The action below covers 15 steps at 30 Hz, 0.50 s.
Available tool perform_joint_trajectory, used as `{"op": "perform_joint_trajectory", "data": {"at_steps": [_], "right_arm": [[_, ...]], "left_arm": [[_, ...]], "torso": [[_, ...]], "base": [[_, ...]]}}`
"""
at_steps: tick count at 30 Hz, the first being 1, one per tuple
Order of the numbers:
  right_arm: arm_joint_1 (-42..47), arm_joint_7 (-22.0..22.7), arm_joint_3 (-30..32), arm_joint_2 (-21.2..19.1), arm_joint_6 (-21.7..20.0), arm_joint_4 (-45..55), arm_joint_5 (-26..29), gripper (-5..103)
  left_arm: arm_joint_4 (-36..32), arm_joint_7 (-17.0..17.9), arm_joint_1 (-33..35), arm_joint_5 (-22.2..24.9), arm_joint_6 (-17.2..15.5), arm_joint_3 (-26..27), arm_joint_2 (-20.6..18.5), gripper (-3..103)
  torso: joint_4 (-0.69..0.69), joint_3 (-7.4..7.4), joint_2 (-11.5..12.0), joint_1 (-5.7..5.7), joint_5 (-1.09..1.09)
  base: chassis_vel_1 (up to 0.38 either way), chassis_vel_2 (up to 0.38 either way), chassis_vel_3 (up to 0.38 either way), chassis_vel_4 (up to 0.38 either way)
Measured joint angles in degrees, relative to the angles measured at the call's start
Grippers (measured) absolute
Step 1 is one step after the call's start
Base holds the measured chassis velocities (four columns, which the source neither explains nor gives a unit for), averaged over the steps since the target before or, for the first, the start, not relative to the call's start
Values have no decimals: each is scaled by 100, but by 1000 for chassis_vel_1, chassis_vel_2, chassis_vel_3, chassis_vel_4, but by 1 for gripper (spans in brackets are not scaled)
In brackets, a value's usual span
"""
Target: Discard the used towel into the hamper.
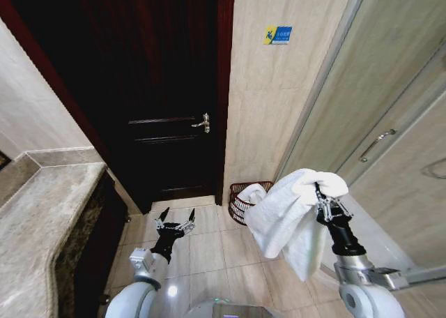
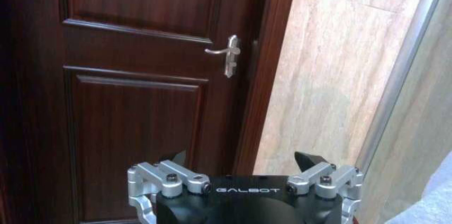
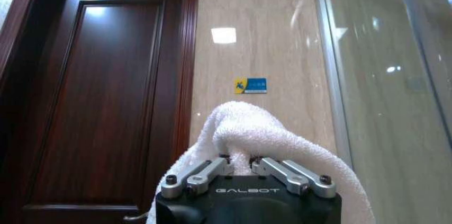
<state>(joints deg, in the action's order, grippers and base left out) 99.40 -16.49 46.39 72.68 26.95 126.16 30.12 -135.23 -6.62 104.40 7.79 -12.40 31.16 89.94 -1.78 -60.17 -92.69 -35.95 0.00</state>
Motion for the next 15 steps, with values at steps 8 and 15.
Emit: {"op": "perform_joint_trajectory", "data": {"at_steps": [8, 15], "right_arm": [[9, -12, -1, -8, -5, 0, -9, 9], [6, -15, -10, -15, -13, 0, -13, 9]], "left_arm": [[0, 0, 0, 0, 0, 0, 0, 100], [0, 0, 0, 0, 0, 0, 0, 100]], "torso": [[0, 2, 2, 2, 1], [0, 3, 3, 4, 0]], "base": [[-58, 61, 59, -57], [-50, 45, 44, -55]]}}
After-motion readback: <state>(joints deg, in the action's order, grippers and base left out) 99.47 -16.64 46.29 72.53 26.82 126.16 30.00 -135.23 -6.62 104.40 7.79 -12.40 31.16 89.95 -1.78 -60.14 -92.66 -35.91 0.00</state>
